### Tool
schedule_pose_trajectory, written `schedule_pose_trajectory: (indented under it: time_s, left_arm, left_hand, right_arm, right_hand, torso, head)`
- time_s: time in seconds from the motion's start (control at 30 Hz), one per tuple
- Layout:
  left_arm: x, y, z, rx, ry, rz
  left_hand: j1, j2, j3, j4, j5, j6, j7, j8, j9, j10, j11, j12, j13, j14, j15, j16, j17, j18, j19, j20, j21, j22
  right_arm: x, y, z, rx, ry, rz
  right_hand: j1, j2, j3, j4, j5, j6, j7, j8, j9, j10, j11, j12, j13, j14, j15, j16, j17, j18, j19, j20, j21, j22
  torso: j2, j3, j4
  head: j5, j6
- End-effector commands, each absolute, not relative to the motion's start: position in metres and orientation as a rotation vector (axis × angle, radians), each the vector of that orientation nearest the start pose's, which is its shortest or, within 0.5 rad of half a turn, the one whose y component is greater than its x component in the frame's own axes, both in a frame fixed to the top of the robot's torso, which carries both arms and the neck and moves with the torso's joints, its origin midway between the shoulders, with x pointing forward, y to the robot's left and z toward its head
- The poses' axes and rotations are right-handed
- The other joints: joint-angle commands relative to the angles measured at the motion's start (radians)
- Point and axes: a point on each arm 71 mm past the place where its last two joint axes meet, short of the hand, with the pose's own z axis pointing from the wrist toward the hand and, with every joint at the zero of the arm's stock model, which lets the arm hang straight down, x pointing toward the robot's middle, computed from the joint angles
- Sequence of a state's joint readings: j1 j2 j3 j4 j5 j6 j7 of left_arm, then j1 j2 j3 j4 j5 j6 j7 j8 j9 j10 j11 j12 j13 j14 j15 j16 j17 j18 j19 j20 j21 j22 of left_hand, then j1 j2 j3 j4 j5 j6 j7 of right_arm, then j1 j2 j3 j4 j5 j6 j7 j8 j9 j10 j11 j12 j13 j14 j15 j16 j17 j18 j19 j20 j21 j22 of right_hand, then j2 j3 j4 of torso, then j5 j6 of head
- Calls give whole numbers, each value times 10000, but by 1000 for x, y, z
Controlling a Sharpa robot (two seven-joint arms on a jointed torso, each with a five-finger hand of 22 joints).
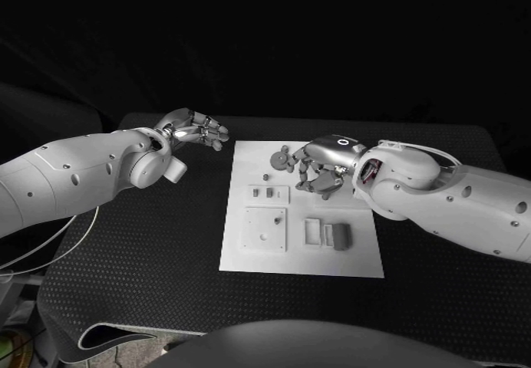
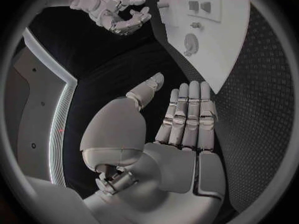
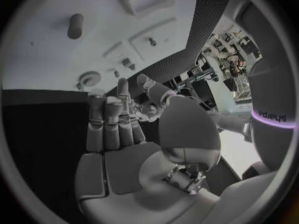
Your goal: Assemble the parts on the task board
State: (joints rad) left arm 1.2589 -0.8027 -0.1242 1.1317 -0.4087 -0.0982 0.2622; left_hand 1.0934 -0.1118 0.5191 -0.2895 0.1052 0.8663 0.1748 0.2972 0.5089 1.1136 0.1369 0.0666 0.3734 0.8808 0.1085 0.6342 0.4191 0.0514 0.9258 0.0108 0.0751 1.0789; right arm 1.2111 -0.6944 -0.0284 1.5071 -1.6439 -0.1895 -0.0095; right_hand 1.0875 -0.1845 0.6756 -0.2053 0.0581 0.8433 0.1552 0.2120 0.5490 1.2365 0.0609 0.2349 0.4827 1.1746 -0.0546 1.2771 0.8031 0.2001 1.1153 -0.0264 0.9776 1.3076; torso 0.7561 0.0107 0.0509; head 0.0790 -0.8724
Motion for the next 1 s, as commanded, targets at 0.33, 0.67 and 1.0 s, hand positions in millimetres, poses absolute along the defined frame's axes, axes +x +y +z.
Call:
schedule_pose_trajectory:
  time_s: [0.33,0.67,1.0]
  left_arm:
    - [544,298,-199,-7557,16595,-11698]
    - [543,297,-199,-7573,16635,-11744]
    - [544,297,-200,-7566,16669,-11768]
  left_hand:
    - [59,-44,-31,2,65,45,-29,93,-8,88,-74,89,-30,125,-4,-62,61,25,124,-9,-6,-21]
    - [53,-38,-35,4,64,52,-33,102,-11,104,-80,93,-39,138,-8,-71,75,24,135,-12,-3,-26]
    - [42,-34,-40,7,64,50,-32,103,-14,108,-80,92,-46,143,-9,-79,83,22,139,-13,-3,-29]
  right_arm:
    - [503,-181,-165,-3673,17333,5820]
    - [489,-189,-173,-4326,17225,4978]
    - [480,-191,-194,-5334,17109,4747]
  right_hand:
    - [-104,-5,-94,141,52,169,113,220,21,81,-52,12,91,21,-2,17,33,617,61,-39,-12,128]
    - [-233,-556,-93,533,56,-15,106,153,-51,171,-72,232,293,5,-23,-14,29,617,55,-42,-37,127]
    - [-124,-793,-74,558,52,-364,113,61,-204,-1276,309,-600,-195,-318,347,-41,66,617,-258,74,-144,159]
  torso:
    - [3,8,-10]
    - [0,21,-26]
    - [5,5,2]
  head:
    - [-372,329]
    - [-471,421]
    - [-541,443]
